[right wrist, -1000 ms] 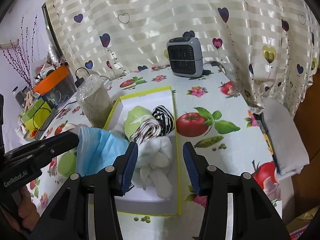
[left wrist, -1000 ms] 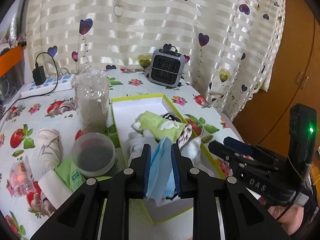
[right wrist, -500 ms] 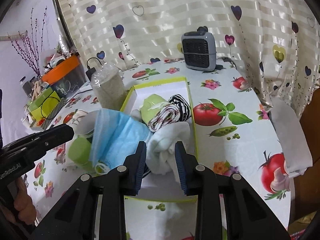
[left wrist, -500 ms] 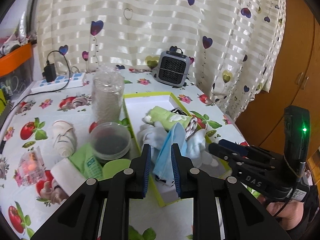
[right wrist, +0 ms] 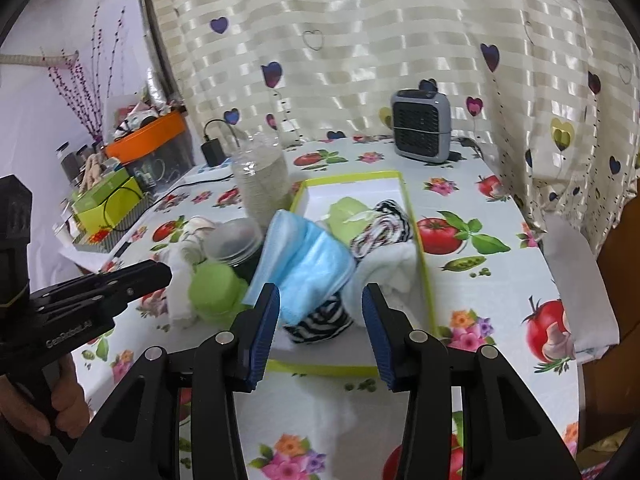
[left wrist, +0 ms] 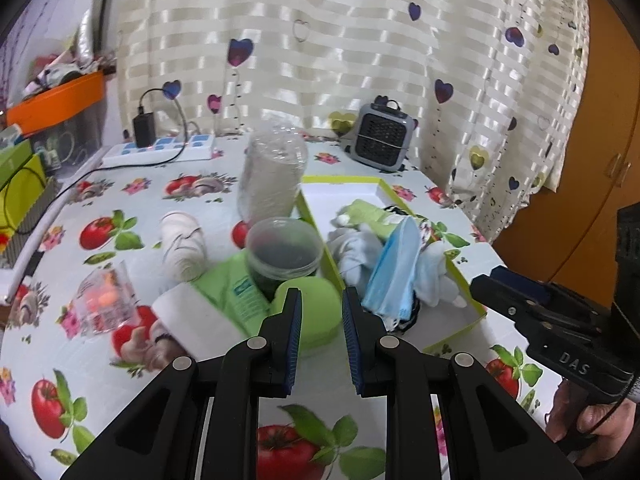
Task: Organize soft objects
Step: 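Withdraw both grippers from the box back toward the pile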
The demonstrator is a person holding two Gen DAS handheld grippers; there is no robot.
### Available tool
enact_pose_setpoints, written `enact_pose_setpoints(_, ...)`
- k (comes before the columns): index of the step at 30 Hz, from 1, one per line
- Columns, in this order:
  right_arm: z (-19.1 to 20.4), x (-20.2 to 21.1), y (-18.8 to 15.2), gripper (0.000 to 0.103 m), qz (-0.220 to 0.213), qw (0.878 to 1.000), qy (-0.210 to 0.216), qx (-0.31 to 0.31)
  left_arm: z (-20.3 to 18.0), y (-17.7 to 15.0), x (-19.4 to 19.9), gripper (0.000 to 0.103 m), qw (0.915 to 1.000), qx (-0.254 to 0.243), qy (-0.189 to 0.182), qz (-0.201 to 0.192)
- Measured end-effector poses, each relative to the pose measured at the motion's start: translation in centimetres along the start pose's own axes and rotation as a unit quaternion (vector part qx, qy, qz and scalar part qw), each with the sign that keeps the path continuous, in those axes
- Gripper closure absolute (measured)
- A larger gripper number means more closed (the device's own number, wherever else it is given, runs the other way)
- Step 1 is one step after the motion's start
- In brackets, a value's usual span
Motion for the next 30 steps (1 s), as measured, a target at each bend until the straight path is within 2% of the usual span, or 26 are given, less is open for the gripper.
enact_pose_setpoints(30,2.5,-0.1,-0.5,0.059,0.002,1.000,0.006,0.022,5.4,-2.0,0.8,0.083,0.9985,0.046,0.029,0.004)
Point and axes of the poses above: each gripper's, at about its wrist camera, not at the fingertips, and x roughly against the way its jaws point, z to its left, y to its top, the point moved 10 cm from there along -x, roughly the way its jaws point, and after that the axes turned 13 degrees about z, right-handed, at the moved point
